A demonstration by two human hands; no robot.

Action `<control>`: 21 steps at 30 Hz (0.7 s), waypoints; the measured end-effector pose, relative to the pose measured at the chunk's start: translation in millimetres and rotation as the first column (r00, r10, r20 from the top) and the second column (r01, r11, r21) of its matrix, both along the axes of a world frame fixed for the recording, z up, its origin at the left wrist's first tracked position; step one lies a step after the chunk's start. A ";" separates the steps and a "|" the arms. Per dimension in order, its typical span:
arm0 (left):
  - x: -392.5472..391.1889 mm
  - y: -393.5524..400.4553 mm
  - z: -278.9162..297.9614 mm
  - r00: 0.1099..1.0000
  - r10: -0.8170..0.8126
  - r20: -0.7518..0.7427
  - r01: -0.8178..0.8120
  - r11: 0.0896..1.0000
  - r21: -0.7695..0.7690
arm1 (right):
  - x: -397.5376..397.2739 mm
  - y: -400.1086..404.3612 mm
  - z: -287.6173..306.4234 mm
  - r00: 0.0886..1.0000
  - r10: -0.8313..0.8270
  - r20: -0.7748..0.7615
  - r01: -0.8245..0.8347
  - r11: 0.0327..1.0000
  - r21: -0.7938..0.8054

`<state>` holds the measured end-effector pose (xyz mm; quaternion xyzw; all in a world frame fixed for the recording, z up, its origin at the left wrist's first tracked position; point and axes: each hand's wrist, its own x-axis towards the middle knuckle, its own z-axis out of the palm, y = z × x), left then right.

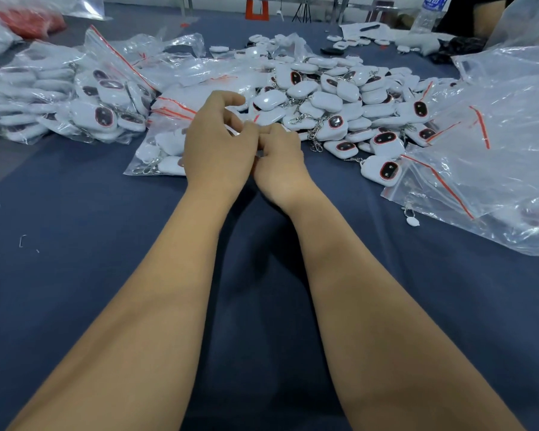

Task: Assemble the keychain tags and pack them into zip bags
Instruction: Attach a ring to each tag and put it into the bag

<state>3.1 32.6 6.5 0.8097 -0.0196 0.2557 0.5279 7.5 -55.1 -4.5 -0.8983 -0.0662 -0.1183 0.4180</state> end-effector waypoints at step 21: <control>4.4 8.0 -9.2 0.986 0.063 0.152 -0.110 0.939 0.326 | -0.2 -23.2 -2.3 0.958 -0.283 -0.057 0.280 0.959 -0.045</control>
